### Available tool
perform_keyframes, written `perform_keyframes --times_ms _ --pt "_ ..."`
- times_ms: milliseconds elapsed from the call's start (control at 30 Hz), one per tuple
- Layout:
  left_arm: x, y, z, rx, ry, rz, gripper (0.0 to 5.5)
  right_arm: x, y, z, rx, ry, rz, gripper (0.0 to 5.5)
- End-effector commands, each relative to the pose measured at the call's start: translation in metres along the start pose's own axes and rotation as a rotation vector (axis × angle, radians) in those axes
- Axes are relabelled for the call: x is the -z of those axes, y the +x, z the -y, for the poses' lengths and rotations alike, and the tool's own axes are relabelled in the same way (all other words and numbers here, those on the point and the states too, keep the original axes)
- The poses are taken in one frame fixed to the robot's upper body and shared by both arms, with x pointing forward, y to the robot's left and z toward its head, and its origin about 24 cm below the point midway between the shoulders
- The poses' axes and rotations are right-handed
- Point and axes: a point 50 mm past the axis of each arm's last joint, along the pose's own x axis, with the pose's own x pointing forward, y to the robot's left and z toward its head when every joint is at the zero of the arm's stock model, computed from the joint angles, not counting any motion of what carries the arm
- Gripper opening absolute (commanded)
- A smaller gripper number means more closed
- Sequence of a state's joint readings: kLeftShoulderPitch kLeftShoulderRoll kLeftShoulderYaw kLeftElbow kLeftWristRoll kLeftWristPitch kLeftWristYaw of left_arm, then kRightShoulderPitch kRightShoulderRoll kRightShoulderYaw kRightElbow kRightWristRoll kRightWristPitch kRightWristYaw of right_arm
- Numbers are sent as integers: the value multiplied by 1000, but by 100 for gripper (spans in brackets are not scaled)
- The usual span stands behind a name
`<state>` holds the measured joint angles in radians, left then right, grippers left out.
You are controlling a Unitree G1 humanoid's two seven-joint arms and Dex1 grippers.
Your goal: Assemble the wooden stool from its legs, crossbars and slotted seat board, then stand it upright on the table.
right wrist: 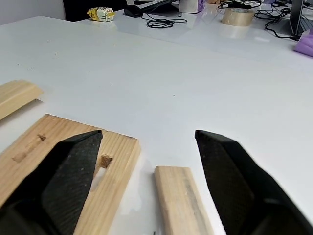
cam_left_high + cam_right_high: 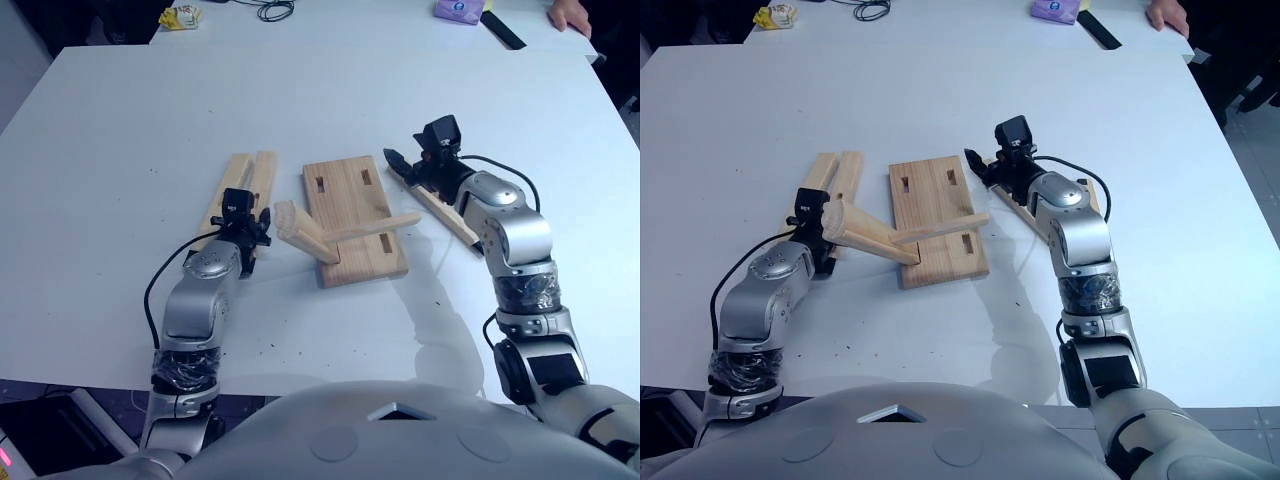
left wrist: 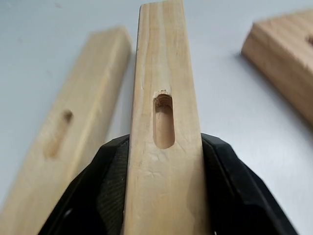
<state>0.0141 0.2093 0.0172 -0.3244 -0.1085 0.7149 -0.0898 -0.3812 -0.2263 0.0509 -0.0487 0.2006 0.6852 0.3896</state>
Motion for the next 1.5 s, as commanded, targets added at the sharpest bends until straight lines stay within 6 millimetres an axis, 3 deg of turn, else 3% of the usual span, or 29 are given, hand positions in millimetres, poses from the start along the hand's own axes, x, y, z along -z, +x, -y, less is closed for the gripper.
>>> perform_keyframes --times_ms 33,133,400,533,600,800,1100,1500 --pt "-35 3 -4 48 3 229 202 -26 -1 -7 -100 116 72 350" --pt "-51 -2 -9 96 27 356 202 -46 -3 -14 -186 217 125 350" --pt "-119 -39 -30 241 192 705 202 -82 -14 -37 -389 362 174 350" --pt "-146 -60 -19 496 96 823 202 -99 -23 -41 -502 381 265 350" --pt "-147 -67 -10 687 21 807 202 -103 -28 -40 -568 346 300 350" --pt "-151 -75 -8 995 -69 724 202 -117 -34 -34 -789 282 393 350" --pt "-179 -76 -14 1194 -100 712 202 -134 -47 -38 -997 305 466 350" --pt "-168 -76 9 1408 -112 587 202 -148 -51 -82 -1144 277 528 350"
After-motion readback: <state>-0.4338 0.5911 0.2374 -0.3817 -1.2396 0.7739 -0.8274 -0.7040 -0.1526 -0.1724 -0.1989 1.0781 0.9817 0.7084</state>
